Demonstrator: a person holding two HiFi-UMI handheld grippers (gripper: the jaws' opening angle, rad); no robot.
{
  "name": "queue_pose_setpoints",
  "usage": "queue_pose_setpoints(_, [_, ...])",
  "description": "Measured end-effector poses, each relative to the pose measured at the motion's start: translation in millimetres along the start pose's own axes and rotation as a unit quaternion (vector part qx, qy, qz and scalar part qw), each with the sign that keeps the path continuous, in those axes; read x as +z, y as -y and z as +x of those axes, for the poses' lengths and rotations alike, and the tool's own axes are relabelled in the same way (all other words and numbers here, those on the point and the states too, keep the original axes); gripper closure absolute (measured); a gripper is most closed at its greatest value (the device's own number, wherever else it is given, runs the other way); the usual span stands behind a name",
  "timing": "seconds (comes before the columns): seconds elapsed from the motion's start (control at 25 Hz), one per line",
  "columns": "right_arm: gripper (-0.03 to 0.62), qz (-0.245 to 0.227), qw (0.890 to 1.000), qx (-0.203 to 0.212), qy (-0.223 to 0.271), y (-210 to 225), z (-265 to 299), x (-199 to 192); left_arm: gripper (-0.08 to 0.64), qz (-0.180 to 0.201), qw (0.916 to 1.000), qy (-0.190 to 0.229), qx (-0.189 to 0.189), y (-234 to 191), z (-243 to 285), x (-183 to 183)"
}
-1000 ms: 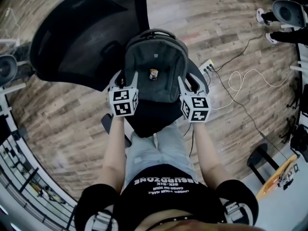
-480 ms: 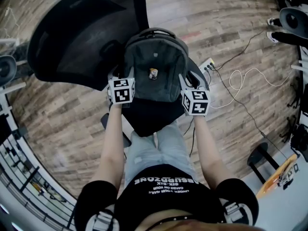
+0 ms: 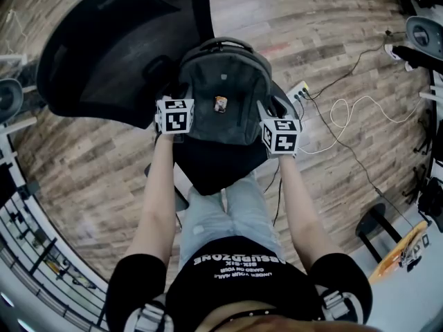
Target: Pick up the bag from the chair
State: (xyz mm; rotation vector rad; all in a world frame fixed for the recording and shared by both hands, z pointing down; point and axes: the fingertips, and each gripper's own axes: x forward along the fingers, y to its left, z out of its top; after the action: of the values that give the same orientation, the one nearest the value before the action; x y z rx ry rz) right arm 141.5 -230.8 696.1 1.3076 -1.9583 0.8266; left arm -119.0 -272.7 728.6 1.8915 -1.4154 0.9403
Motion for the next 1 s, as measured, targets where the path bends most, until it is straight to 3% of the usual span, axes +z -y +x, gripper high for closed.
queue_pose_setpoints(0.2, [0.417,0.009,1.0,-0.008,-0.01,6,11,-5,0.348,0.01,0.9999,-0.008,-0.006,0,13,-2])
queue_pose_setpoints(0.36, [0.42,0.008,0.999,-0.022,-0.022,9,20,-10,0.354,0.017,0.9998,0.013,0.002,-1,16,-1])
queue_pose_setpoints(0.44, [0.484,0.002,0.999,-0.038,-0.025,12,22,-11,0.377,0.014,0.9997,0.02,0.003,0,17,-2])
queue_pose_setpoints(0.56, [0.502,0.009,0.999,-0.04,-0.027,14,24,-13,0.401,0.012,0.9997,0.022,-0.001,1,18,-4])
queue_pose_setpoints(0.8, [0.508,0.013,0.999,-0.041,-0.009,15,25,-17,0.426,0.021,0.9992,0.034,0.01,5,13,-7])
queue_pose_setpoints(1.0, [0.508,0.001,0.999,-0.044,0.002,14,28,-18,0.434,0.008,0.999,0.04,0.021,5,13,-10])
